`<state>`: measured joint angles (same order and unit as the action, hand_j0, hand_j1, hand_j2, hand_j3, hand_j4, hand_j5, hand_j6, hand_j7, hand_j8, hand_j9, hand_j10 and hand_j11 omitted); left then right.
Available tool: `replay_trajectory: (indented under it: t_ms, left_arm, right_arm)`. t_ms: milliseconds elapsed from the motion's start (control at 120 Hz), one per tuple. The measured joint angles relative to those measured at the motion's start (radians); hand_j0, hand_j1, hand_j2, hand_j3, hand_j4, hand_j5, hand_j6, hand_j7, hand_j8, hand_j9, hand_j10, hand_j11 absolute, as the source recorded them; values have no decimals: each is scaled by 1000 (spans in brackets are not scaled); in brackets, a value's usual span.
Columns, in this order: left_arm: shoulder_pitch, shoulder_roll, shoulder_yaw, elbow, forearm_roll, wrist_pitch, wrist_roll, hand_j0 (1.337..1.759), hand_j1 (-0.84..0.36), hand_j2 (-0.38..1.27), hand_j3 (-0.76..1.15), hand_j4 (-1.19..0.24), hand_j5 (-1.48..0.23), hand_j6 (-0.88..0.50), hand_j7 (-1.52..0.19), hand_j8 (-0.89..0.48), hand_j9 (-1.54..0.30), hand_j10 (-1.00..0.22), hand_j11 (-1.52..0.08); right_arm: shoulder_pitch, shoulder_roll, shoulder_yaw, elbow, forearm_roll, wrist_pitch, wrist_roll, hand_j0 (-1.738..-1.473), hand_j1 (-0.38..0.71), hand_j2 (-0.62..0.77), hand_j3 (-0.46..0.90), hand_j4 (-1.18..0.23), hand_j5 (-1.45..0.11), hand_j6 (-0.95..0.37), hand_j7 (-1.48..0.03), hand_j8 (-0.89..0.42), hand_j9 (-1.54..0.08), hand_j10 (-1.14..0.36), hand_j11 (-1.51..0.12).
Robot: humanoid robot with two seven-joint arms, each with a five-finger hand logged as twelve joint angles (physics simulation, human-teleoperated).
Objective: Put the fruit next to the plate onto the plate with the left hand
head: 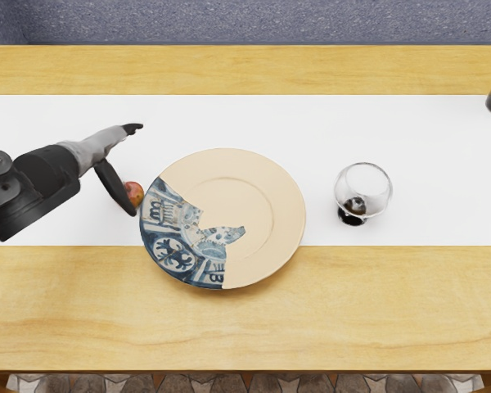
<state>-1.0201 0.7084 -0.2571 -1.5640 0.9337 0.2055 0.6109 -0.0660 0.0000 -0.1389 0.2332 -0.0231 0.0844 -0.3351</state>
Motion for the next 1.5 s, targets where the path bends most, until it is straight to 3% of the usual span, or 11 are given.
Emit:
replay_trajectory:
  t_ms: [292, 517, 750, 1000, 1500]
  left_arm:
    - [-8, -23, 30, 66, -75, -86, 0, 1658, 335, 5, 0, -17, -18, -18, -18, -18, -18, -16, -17]
    - [19, -117, 52, 180, 35, -28, 0, 1658, 332, 5, 0, -19, -21, -20, -21, -20, -21, -19, -20]
    - [22, -138, 74, 258, 109, -7, 0, 1658, 264, 17, 0, -76, -95, -77, -95, -77, -95, -76, -94]
    - [25, -161, 108, 259, 123, -3, 0, 1658, 166, 34, 0, -158, -201, -159, -201, -159, -201, -158, -201]
    - [20, -114, 99, 168, 114, 12, 0, 1658, -26, 66, 0, -318, -410, -319, -410, -319, -410, -318, -409]
  right_arm:
    - [1, 0, 1, 0, 0, 0, 2, -1658, -349, 0, 0, 0, 0, 1, 0, 0, 0, 0, 0]
    - [1, 0, 1, 1, 0, 0, 2, -1658, -349, 0, 0, 0, 0, 1, 0, 0, 0, 0, 0]
    - [2, 0, 1, 0, 0, 0, 2, -1658, -349, 0, 0, 0, 0, 0, 0, 0, 0, 0, 0]
    - [3, 0, 2, 0, 0, 0, 2, -1658, -349, 0, 0, 0, 0, 0, 0, 0, 0, 0, 0]
    - [4, 0, 2, 0, 0, 1, 2, -1658, -349, 0, 0, 0, 0, 0, 0, 0, 0, 0, 0]
